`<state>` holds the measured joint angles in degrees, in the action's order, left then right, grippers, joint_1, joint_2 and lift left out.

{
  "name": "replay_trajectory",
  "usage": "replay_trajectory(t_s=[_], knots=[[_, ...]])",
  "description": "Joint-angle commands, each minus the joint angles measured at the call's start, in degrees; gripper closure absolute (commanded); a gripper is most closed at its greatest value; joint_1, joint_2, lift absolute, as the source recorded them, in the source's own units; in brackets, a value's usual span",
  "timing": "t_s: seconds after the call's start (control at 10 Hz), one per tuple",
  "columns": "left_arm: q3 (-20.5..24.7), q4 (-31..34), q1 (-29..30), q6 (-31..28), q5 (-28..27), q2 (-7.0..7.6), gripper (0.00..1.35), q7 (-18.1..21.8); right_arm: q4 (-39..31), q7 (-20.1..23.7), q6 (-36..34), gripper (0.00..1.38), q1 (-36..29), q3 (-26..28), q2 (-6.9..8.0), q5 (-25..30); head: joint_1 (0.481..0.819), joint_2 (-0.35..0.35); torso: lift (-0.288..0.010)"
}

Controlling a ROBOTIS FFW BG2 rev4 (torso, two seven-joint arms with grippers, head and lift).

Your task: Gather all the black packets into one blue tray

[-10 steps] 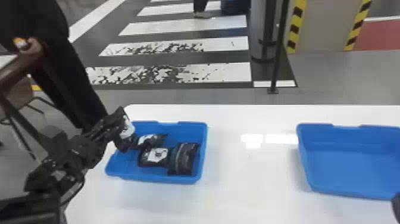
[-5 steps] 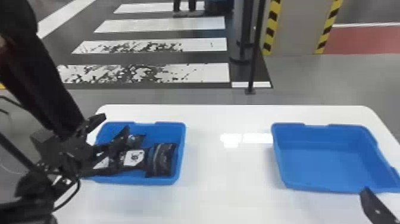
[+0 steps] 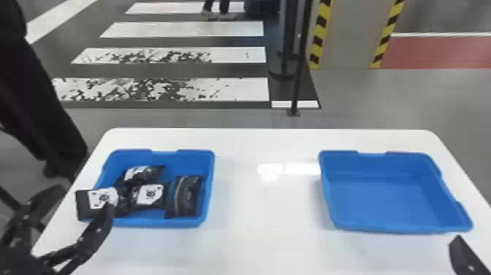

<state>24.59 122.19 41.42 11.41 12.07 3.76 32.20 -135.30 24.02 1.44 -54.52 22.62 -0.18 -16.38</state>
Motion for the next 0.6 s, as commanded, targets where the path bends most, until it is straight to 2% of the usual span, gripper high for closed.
replay_trajectory(t_s=[0.0, 0.1, 0.5], knots=[[-0.02, 6.13, 7.51, 2.51, 2.56, -2.61, 0.26, -1.35, -0.89, -1.61, 2.64, 0.13, -3.00, 0.00, 0.23, -1.90, 0.695, 0.025, -0.110], [-0.60, 6.97, 10.75, 3.92, 4.50, -3.90, 0.26, -2.05, -0.61, -2.93, 5.03, 0.13, -5.11, 0.00, 0.23, -3.39, 0.695, 0.007, -0.110], [-1.51, 7.12, 16.65, 5.89, 6.33, -3.90, 0.26, -3.11, 0.94, -4.95, 13.04, 0.13, -10.45, 0.00, 0.23, -5.45, 0.695, -0.041, -0.110]])
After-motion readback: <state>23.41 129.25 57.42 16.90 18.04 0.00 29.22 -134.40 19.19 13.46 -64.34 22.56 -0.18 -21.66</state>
